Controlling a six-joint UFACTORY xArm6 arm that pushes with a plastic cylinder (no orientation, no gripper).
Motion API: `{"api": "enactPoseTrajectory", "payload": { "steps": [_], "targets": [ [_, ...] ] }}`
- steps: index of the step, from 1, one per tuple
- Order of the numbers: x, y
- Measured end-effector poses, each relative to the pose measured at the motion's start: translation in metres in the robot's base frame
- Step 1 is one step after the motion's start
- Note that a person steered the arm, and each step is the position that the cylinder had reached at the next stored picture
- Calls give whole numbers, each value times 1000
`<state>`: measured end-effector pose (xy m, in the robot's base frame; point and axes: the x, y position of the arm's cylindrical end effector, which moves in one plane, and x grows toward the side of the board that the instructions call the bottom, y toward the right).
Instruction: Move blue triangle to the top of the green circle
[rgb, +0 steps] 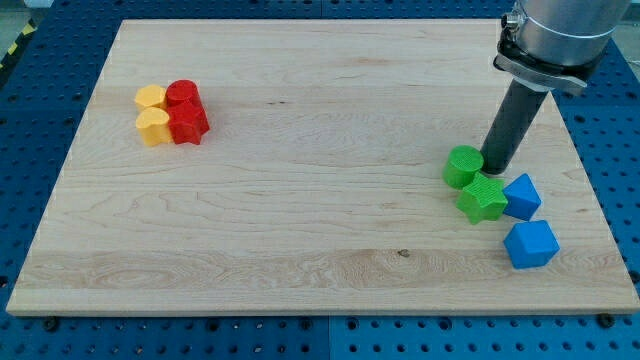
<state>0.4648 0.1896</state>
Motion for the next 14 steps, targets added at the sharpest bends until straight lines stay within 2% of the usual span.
{"api": "enactPoseTrajectory", "payload": {
  "steps": [4, 5, 6, 7, 8, 12, 14],
  "targets": [
    [-1, 5],
    [2, 50],
    [31, 73],
    [75, 56],
    [97, 47],
    [112, 45],
    [106, 42]
  ]
}}
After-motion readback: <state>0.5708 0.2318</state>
